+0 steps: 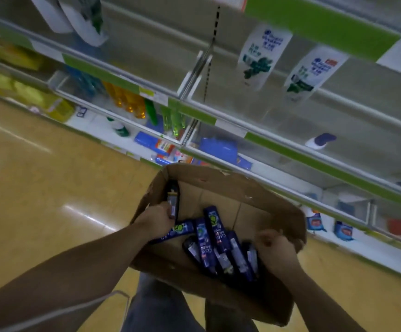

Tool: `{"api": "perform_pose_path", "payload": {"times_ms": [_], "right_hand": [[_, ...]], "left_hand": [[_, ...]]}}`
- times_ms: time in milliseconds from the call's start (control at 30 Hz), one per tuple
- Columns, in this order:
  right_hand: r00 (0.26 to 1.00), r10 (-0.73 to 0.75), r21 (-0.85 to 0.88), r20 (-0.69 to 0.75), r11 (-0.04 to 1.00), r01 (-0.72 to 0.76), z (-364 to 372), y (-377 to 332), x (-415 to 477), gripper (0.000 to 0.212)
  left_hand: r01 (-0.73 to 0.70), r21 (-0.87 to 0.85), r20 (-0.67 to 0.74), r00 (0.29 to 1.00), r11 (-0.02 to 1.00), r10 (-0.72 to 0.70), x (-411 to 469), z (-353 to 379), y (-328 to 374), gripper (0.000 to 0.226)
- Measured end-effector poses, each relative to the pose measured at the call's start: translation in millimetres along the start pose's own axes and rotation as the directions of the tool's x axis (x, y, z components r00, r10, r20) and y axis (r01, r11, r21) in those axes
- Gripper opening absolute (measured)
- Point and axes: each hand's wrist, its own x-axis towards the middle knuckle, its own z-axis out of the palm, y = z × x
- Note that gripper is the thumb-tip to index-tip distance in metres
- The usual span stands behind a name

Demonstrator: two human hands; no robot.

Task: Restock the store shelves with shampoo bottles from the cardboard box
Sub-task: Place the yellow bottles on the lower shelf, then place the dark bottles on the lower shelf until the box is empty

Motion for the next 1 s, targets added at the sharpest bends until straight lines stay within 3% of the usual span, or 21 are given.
{"api": "perform_pose_path", "payload": {"times_ms": [167,333,467,600,767,867,933,1000], "right_hand": [[0.936,0.229,-0.212,0.267,0.961,-0.175,41,45,6,0.021],[0.929,0.262,-0.113,0.261,0.964,-0.24,66,65,18,0.004],[0.932,0.246,-0.024,0.266,0.968,-0.249,86,68,37,0.028],[0.955,0.169,0.012,0.244,0.984,-0.177,108,51,71,0.037],[0.955,0.184,-0.069,0.234,0.983,-0.172,135,27,101,0.057],[0.95,0.216,-0.086,0.224,0.976,-0.201,149,20,107,0.054],[0.943,0.236,-0.078,0.235,0.971,-0.224,155,19,109,0.053],[0.937,0.254,-0.061,0.242,0.967,-0.246,156,20,109,0.058]], "left_hand": [[-0.039,0.119,0.154,0.988,0.992,0.021,9,47,-1,0.035],[-0.157,0.202,0.246,0.963,0.967,0.105,16,105,12,0.035],[-0.24,0.3,0.262,0.951,0.923,0.162,29,134,23,0.048],[-0.072,0.25,0.24,0.971,0.966,0.01,51,153,25,0.048],[0.193,-0.083,0.362,0.92,0.978,-0.151,59,181,29,0.076],[0.249,-0.02,0.308,0.923,0.968,-0.231,61,192,37,0.08],[0.297,0.04,0.341,0.893,0.954,-0.293,62,195,41,0.075],[0.383,-0.019,0.386,0.855,0.924,-0.347,61,197,43,0.068]]}}
